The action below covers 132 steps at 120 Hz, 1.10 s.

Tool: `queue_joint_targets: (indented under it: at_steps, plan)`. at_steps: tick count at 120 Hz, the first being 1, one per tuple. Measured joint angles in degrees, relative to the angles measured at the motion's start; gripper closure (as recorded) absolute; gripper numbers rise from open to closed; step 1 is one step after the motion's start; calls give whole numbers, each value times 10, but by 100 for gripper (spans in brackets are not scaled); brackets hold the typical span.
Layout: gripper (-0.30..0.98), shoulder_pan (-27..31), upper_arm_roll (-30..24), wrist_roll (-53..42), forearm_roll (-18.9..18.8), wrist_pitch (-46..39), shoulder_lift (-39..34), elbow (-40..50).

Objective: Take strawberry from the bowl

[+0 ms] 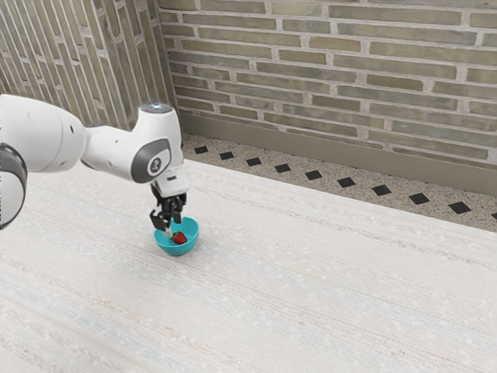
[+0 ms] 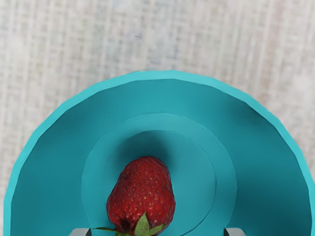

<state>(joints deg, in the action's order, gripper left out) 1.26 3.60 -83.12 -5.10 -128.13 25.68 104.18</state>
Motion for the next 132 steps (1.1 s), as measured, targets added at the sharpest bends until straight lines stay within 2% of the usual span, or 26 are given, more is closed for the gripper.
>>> queue_joint_targets:
  at_steps: [81,116,132]
  plan:
    - [35,6,-9,-35,2,-29,45,-11]
    - [64,3,-9,-36,2,-36,42,-10]
    - [65,0,-9,-36,1,-37,9,-3]
